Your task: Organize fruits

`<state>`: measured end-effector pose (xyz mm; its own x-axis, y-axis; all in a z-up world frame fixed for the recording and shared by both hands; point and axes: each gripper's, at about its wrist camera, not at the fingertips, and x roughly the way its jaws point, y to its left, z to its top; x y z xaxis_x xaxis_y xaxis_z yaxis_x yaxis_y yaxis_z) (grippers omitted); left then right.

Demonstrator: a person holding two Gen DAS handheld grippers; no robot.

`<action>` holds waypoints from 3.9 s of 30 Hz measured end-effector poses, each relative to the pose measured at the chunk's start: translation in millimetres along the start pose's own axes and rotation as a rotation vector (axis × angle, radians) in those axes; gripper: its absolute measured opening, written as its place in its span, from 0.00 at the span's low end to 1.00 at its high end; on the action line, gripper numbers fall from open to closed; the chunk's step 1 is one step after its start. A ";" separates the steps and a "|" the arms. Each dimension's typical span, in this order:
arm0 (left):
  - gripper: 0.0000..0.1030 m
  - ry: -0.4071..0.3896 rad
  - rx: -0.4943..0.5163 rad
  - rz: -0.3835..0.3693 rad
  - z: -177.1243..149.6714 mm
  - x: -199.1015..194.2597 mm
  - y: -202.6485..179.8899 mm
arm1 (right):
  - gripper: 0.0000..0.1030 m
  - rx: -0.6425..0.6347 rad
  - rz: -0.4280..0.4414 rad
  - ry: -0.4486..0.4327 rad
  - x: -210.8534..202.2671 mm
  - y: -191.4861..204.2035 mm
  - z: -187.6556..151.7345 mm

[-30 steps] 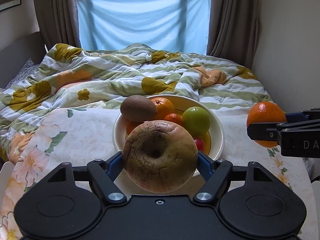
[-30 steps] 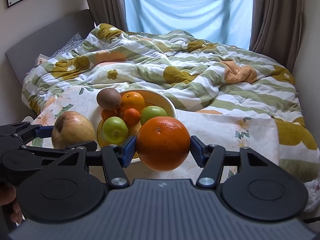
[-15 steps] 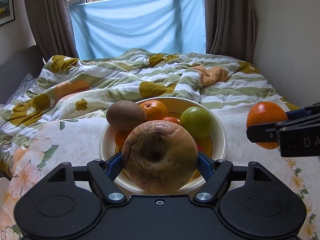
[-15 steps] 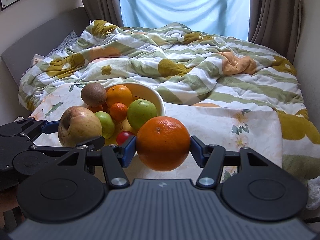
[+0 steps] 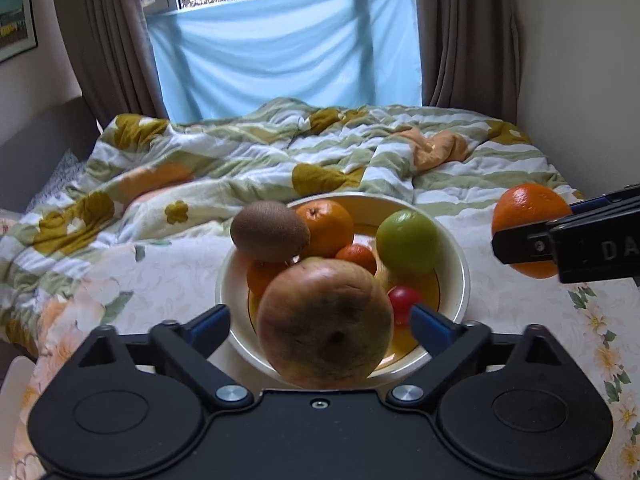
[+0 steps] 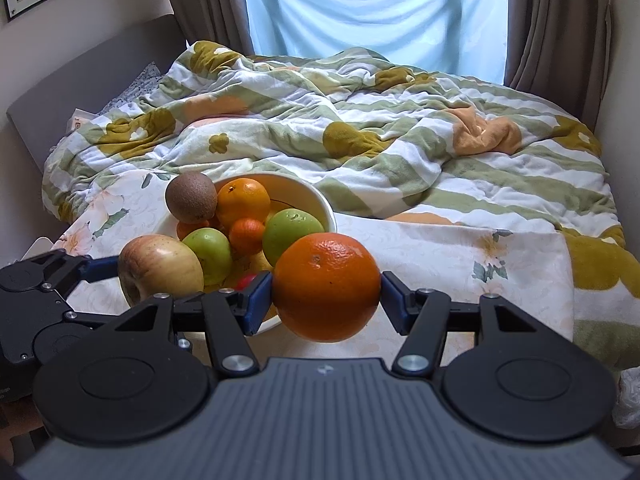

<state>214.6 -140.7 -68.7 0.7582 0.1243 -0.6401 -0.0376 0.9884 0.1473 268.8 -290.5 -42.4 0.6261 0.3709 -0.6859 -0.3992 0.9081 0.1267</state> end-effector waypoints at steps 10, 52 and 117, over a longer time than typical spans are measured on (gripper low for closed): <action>0.98 0.008 -0.029 -0.003 -2.4 -26.3 15.0 | 0.71 -0.020 0.030 -0.024 -5.6 7.9 11.9; 0.99 -0.001 -0.189 -0.023 -23.5 -96.1 82.1 | 1.00 -0.087 0.068 -0.074 7.3 68.8 30.5; 1.00 0.008 -0.015 -0.173 -48.9 -174.1 144.4 | 1.00 0.231 -0.362 0.005 -169.4 150.0 -86.6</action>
<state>45.3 -15.3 27.1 0.7490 -0.0468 -0.6609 0.0831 0.9963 0.0238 44.8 -234.0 30.7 0.6946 0.0195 -0.7192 0.0066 0.9994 0.0334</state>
